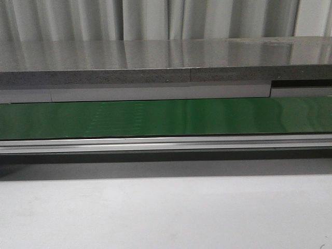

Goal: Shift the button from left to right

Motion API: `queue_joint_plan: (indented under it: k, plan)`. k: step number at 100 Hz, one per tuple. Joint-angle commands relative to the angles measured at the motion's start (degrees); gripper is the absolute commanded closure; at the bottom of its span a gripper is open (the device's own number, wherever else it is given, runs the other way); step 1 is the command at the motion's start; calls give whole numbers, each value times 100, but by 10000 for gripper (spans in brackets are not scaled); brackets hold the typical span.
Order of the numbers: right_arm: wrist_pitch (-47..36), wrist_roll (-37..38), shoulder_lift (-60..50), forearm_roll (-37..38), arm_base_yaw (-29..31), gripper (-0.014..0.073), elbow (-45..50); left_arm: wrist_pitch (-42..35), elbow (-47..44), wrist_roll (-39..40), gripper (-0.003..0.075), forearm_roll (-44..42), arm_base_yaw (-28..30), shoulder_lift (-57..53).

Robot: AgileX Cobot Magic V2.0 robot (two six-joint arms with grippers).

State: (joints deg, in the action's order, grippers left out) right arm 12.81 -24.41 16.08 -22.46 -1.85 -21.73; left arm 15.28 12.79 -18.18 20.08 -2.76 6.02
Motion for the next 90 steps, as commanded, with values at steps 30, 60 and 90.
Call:
queue_joint_plan:
  k: [30, 60, 90]
  plan:
    - [-440, 8, 40, -74, 17, 660, -130, -412, 145, 31, 741, 87, -48, 57]
    - [-554, 251, 40, 509, -123, 660, -9, -412, 145, 31, 741, 87, -48, 57]
    - [-1363, 2441, -422, 2246, -301, 660, 895, -412, 145, 31, 741, 87, -48, 57]
